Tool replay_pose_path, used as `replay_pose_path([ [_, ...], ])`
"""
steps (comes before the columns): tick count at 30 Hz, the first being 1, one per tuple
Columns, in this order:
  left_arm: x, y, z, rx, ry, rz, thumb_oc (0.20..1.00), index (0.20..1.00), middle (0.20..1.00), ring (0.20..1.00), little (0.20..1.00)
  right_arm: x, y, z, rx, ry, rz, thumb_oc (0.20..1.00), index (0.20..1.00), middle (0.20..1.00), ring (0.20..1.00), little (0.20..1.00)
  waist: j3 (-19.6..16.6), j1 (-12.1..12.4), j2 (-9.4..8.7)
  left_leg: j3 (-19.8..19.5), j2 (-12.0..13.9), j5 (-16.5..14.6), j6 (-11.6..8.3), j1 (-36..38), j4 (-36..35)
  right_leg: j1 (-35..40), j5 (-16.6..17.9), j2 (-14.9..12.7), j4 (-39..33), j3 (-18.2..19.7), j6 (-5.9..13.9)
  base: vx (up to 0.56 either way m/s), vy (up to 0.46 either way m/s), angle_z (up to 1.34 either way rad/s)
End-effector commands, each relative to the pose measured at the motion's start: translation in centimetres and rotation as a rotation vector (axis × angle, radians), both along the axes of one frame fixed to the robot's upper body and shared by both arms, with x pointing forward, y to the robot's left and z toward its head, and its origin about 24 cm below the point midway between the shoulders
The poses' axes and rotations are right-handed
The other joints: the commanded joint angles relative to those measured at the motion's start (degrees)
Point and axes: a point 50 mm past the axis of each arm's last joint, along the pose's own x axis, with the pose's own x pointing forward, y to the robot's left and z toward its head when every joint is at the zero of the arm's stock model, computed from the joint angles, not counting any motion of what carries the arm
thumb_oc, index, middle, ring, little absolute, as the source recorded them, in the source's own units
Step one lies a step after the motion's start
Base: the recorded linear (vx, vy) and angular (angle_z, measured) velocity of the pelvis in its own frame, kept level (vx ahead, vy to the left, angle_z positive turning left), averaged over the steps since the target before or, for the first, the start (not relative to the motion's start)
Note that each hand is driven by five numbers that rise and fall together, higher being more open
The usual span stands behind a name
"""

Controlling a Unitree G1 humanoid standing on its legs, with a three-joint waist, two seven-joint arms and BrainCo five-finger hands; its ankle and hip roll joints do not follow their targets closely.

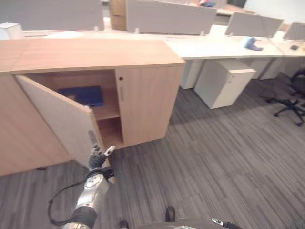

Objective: Put the empty folder in the office cabinet

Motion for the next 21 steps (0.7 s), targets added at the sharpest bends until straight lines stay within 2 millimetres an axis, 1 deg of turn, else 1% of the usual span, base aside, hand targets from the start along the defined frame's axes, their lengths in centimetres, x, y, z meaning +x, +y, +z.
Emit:
replay_pose_path([
  [1, 3.2, 0.1, 3.6, 0.056, -0.170, -0.043, 1.000, 1.000, 1.000, 1.000, 1.000, 0.2, -0.6, 0.1, -0.035, 0.036, 0.042, 1.000, 1.000, 1.000, 1.000, 1.000, 1.66, -0.74, 0.79, -0.13, -3.08, -9.44, 0.91, 4.73, 0.06, -1.08, 4.34, -2.81, -2.48, 1.65, 2.44, -0.01, -0.018, -0.44],
  [5, 2.7, 0.4, 3.1, 0.090, -0.149, -0.055, 1.000, 1.000, 1.000, 1.000, 1.000, -0.1, -0.6, 0.0, -0.038, 0.049, 0.037, 1.000, 1.000, 1.000, 1.000, 1.000, 1.56, -0.62, 0.94, -0.20, -3.09, -9.39, 0.89, 4.75, 0.06, -0.97, 4.33, -2.76, -2.51, 1.66, 2.40, -0.01, -0.021, -0.11],
  [6, 2.0, 0.8, 2.2, 0.108, -0.108, -0.053, 1.000, 1.000, 1.000, 1.000, 1.000, -0.2, -0.6, 0.0, -0.036, 0.057, 0.041, 1.000, 1.000, 1.000, 1.000, 1.000, 1.41, -0.47, 1.09, -0.24, -3.09, -9.40, 0.96, 4.90, 0.06, -0.77, 4.19, -2.75, -2.48, 1.60, 2.33, 0.00, -0.023, -0.19],
  [7, 2.0, 0.8, 2.2, 0.108, -0.108, -0.053, 1.000, 1.000, 1.000, 1.000, 1.000, -0.2, -0.6, 0.0, -0.036, 0.057, 0.041, 1.000, 1.000, 1.000, 1.000, 1.000, 1.41, -0.47, 1.10, -0.24, -3.09, -9.41, 0.96, 4.92, 0.06, -0.76, 4.19, -2.75, -2.48, 1.60, 2.33, 0.00, -0.019, -0.30],
  [9, 1.4, 1.0, 1.4, 0.110, -0.073, -0.052, 1.000, 1.000, 1.000, 1.000, 1.000, -0.3, -0.6, 0.0, -0.040, 0.060, 0.045, 1.000, 1.000, 1.000, 1.000, 1.000, 1.31, -0.36, 1.31, -0.27, -3.17, -9.41, 1.03, 5.07, 0.06, -0.60, 4.16, -2.72, -2.45, 1.58, 2.31, -0.01, -0.006, -0.02],
  [12, 0.0, 1.5, -0.4, 0.105, 0.017, -0.038, 1.000, 1.000, 1.000, 1.000, 1.000, -0.3, -0.6, 0.0, -0.038, 0.066, 0.048, 1.000, 1.000, 1.000, 1.000, 1.000, 1.11, -0.02, 1.68, -0.32, -3.28, -9.48, 1.22, 5.45, 0.06, -0.26, 4.04, -2.72, -2.38, 1.47, 2.30, 0.00, -0.003, 0.09],
  [15, -2.3, 1.8, -3.1, 0.129, 0.165, -0.060, 1.000, 1.000, 1.000, 1.000, 1.000, -0.2, -0.8, 0.0, -0.045, 0.076, 0.057, 1.000, 1.000, 1.000, 1.000, 1.000, 0.86, 0.26, 2.13, -0.51, -3.32, -9.39, 1.46, 5.72, 0.06, 0.06, 3.92, -2.73, -2.26, 1.35, 2.17, 0.00, 0.000, 0.00],
  [16, -3.7, 2.1, -4.5, 0.147, 0.248, -0.070, 1.000, 1.000, 1.000, 1.000, 1.000, -0.4, -0.8, 0.0, -0.047, 0.089, 0.058, 1.000, 1.000, 1.000, 1.000, 1.000, 0.78, 0.42, 2.31, -0.60, -3.37, -9.33, 1.54, 5.78, 0.06, 0.15, 3.86, -2.75, -2.19, 1.31, 2.11, 0.00, 0.000, 0.00],
  [17, -4.5, 2.1, -5.2, 0.148, 0.293, -0.073, 1.000, 1.000, 1.000, 1.000, 1.000, -0.5, -0.7, 0.0, -0.046, 0.095, 0.060, 1.000, 1.000, 1.000, 1.000, 1.000, 0.74, 0.49, 2.47, -0.71, -3.39, -9.32, 1.59, 5.85, 0.06, 0.23, 3.81, -2.76, -2.14, 1.28, 2.10, 0.00, 0.000, 0.00],
  [18, -5.8, 2.3, -6.2, 0.158, 0.361, -0.081, 1.000, 1.000, 1.000, 1.000, 1.000, -0.6, -0.8, -0.1, -0.047, 0.107, 0.065, 1.000, 1.000, 1.000, 1.000, 1.000, 0.65, 0.61, 2.67, -0.81, -3.38, -9.28, 1.65, 5.87, 0.06, 0.24, 3.76, -2.83, -2.05, 1.18, 2.05, 0.00, 0.000, 0.00],
  [19, -5.8, 2.3, -6.2, 0.158, 0.361, -0.081, 1.000, 1.000, 1.000, 1.000, 1.000, -0.6, -0.8, -0.1, -0.047, 0.107, 0.065, 1.000, 1.000, 1.000, 1.000, 1.000, 0.65, 0.61, 2.67, -0.81, -3.38, -9.28, 1.65, 5.87, 0.06, 0.24, 3.76, -2.83, -2.05, 1.18, 2.05, 0.00, 0.000, 0.00],
  [20, -7.5, 2.6, -7.4, 0.174, 0.452, -0.086, 1.000, 1.000, 1.000, 1.000, 1.000, -0.5, -0.7, -0.1, -0.047, 0.111, 0.066, 1.000, 1.000, 1.000, 1.000, 1.000, 0.55, 0.82, 2.81, -0.91, -3.43, -9.24, 1.73, 5.83, 0.06, 0.24, 3.73, -2.90, -1.94, 1.14, 1.99, 0.00, 0.000, 0.00],
  [21, -10.3, 2.9, -9.1, 0.201, 0.595, -0.110, 1.000, 1.000, 1.000, 1.000, 1.000, -0.5, -0.5, -0.1, -0.041, 0.116, 0.065, 1.000, 1.000, 1.000, 1.000, 1.000, 0.37, 1.00, 3.07, -1.17, -3.61, -9.16, 1.85, 5.81, 0.06, 0.20, 3.67, -2.98, -1.74, 0.93, 1.90, -0.02, 0.021, 0.05],
])
